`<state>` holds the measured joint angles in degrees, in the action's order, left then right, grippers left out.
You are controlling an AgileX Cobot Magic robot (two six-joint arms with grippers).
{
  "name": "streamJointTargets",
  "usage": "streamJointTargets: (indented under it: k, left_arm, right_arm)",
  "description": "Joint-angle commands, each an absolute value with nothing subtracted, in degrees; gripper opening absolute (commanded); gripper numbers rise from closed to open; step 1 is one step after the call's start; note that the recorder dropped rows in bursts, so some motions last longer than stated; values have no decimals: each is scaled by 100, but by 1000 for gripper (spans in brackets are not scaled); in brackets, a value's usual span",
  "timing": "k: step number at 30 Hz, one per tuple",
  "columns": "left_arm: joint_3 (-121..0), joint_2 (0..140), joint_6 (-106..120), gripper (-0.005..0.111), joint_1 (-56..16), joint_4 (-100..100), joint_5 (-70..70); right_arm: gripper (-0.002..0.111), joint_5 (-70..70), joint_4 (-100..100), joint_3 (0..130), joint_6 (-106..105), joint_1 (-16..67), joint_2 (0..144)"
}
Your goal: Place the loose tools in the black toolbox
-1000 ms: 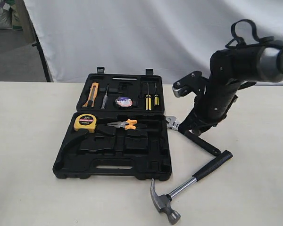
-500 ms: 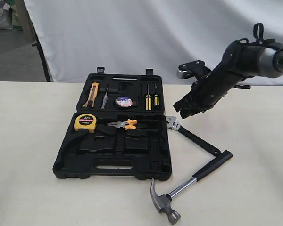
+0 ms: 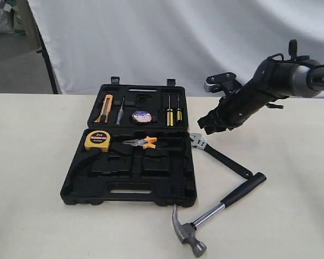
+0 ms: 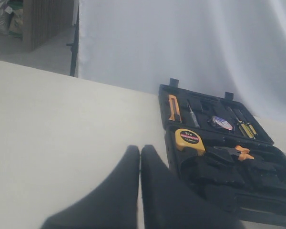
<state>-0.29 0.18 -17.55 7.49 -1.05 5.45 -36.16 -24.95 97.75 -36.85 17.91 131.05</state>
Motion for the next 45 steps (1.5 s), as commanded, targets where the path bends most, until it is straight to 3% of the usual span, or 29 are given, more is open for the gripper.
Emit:
streamJointTargets:
  k: [1,7,27,30,37,40,45]
  left_arm:
    - [-44,0,-1782,1,894,-130,503]
    - [-44,0,-1782,1,894,-130,503]
    - [-44,0,-1782,1,894,-130,503]
    - [-44,0,-1782,1,894,-130,503]
    - [-44,0,-1782,1,894,-130,503]
    - [-44,0,-1782,1,894,-130,503]
    - [-44,0,-1782,1,894,-130,503]
  right_arm:
    - [48,-3694,-2558,9798,-3661,1896,13097]
    - [64,-3634,-2558,9788,-3661,2016,13223]
    - [64,-4165,-2118,9788,-3737,2029,13499]
    - [58,-4296,-2045,9788,-3737,2029,13499]
    - [13,-4556,-1997,9788,-3776,2041,13499]
    - [0,-4765,-1537,9788,-3755,2041,13499]
    - [0,-5283,-319,9788,-3545,2017,13499]
